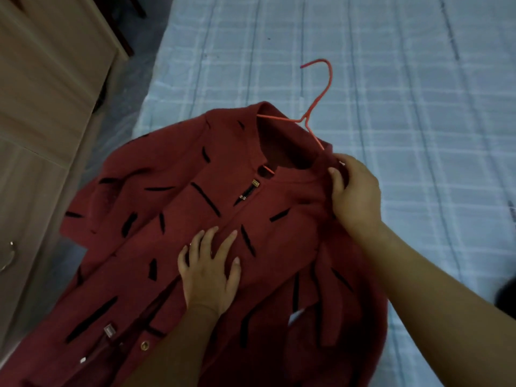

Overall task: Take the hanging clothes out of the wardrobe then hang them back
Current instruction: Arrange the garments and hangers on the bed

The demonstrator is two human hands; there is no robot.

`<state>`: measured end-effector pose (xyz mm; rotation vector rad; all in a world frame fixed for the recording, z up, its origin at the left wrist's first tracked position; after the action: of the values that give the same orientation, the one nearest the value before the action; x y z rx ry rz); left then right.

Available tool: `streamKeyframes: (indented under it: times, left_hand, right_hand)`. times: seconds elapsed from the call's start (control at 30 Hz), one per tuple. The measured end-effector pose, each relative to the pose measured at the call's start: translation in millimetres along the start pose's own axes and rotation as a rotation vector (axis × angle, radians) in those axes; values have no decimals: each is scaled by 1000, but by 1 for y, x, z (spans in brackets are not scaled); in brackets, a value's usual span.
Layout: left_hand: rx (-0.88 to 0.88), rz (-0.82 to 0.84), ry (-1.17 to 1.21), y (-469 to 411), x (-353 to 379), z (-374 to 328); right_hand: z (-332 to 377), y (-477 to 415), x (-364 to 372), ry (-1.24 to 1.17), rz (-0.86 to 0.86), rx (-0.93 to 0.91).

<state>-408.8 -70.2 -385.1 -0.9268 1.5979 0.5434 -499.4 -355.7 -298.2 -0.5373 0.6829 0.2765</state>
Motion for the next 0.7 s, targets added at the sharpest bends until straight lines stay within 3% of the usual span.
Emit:
streamKeyframes:
  times: [0.2, 0.33, 0.53, 0.7]
  left_hand:
    - [-89, 164, 290, 9, -55, -7]
    - [31, -58, 434, 0, -164, -33]
    - [278, -220, 410, -3, -294, -88]
    - [459, -279, 322, 21, -358, -135]
  right_hand:
    - [65, 24, -86, -100, -18, -23]
    - [93, 54, -158, -130, -32, 15]
    - [135, 104, -261, -146, -2, -65]
    - [155, 130, -357, -205, -51, -152]
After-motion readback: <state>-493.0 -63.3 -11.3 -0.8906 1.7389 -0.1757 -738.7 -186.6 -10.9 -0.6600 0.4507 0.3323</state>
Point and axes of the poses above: each hand's wrist, its own y-axis away from the middle knuckle, its own x-axis out of the palm, z = x × y, the point moved 10 cm from there along -y, towards the middle knuckle, and after that the axes turned 13 degrees about -z, right-handed, at the moved point
